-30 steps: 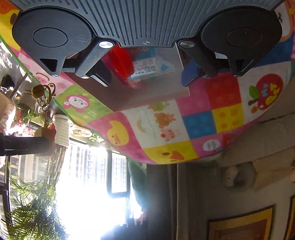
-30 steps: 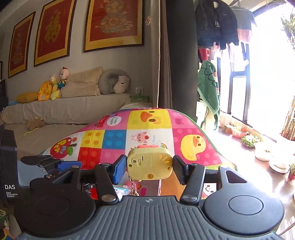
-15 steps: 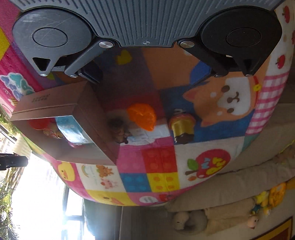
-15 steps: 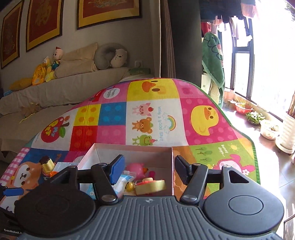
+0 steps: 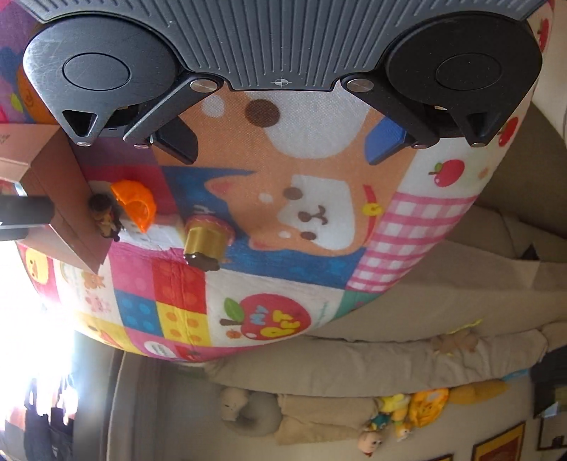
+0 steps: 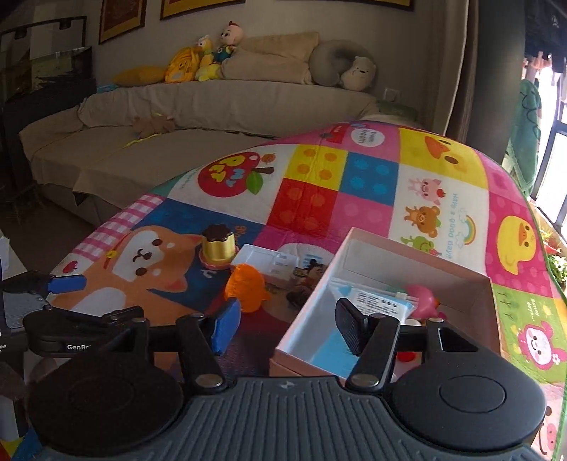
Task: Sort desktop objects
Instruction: 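Grasp the orange egg half with the right gripper and lift it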
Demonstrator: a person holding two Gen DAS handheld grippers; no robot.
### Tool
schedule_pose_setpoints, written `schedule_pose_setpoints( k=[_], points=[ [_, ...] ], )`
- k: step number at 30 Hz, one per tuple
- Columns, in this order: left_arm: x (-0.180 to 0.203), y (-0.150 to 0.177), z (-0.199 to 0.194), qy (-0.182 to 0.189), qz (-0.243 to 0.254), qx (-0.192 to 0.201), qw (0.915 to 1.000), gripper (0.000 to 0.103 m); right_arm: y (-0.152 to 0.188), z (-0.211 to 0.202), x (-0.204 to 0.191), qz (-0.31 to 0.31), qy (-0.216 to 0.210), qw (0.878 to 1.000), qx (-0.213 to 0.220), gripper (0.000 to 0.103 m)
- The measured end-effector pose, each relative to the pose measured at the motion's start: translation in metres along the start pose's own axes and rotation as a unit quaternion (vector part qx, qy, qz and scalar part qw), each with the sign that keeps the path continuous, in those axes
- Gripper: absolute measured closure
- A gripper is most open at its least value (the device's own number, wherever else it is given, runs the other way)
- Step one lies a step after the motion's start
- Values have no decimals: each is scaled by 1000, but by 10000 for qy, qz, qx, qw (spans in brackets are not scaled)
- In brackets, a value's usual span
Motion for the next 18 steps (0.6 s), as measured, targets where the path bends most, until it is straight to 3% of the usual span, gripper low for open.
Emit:
schedule_pose_setpoints(
  k=[4, 7, 9, 10, 11, 18],
  points=[
    [-19, 1, 3, 64, -634, -69, 9979, 0, 1, 53, -43, -981, 351, 9944, -185, 61],
    [-23, 1, 3, 152, -758, -73, 9970, 0, 6, 86, -51, -1264, 604, 9893, -398, 69],
    [-21, 1, 3, 192, -740, -60, 9971, 0, 9, 105, -50, -1334, 728, 9868, -564, 78],
    [-21, 2, 3, 206, -739, -56, 9970, 0, 11, 110, -49, -1295, 694, 9870, -651, 88],
    [-21, 2, 2, 213, -746, -54, 9970, 0, 11, 110, -49, -1246, 658, 9876, -698, 96],
    [-17, 3, 3, 228, -665, -81, 9975, 0, 29, 28, -60, -899, -149, 9946, -495, 96]
  ],
)
Point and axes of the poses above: each gripper's, at about its wrist camera, not at the fingertips, and z roughly the way its jaws point, x to its right, y to its underside, the point moved 8 cm from there along z, roughly the way its jaws point, and after that the axes turned 2 degrees about -y, right-handed, at the moved point
